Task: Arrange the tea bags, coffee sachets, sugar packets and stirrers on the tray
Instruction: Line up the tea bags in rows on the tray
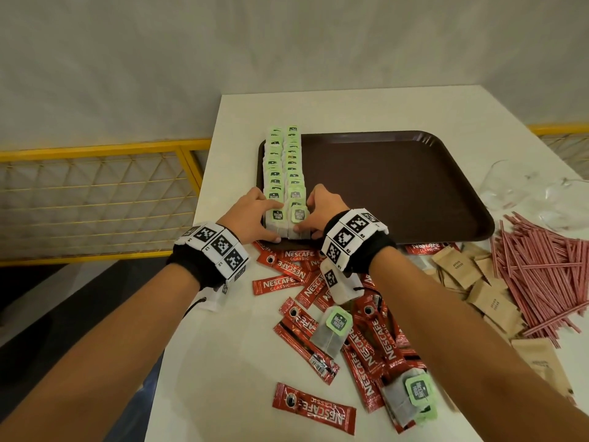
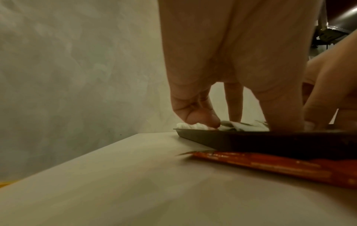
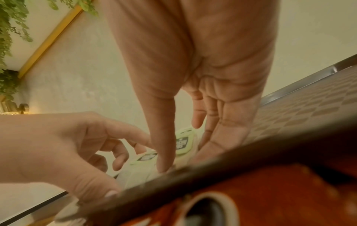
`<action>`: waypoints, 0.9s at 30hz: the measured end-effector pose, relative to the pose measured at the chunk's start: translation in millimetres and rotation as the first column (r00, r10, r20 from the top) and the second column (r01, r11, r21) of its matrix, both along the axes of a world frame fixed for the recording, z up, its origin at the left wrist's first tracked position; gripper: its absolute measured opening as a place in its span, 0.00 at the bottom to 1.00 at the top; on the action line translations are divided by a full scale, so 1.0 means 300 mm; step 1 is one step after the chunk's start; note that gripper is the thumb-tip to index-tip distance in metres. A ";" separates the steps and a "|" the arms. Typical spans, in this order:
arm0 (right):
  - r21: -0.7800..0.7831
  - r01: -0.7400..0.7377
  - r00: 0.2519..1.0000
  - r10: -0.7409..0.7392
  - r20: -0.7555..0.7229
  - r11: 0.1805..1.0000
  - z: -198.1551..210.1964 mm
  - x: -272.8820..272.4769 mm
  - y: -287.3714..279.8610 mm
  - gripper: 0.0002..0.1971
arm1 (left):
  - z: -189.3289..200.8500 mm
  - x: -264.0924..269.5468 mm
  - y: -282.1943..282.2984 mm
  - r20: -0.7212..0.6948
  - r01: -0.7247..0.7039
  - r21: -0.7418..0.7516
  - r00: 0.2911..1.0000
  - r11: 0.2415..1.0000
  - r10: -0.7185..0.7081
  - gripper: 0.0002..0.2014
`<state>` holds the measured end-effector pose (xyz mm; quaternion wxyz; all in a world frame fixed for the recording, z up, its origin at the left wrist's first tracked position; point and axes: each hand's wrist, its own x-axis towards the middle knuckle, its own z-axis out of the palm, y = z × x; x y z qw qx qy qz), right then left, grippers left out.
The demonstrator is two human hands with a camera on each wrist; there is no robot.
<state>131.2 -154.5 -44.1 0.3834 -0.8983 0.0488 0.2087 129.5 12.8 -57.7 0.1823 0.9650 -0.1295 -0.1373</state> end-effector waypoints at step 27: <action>-0.057 -0.024 0.997 0.028 0.068 0.998 -0.022 0.033 0.019 0.21 | 0.007 -0.019 -0.006 0.065 -0.103 0.000 0.993 0.995 0.103 0.25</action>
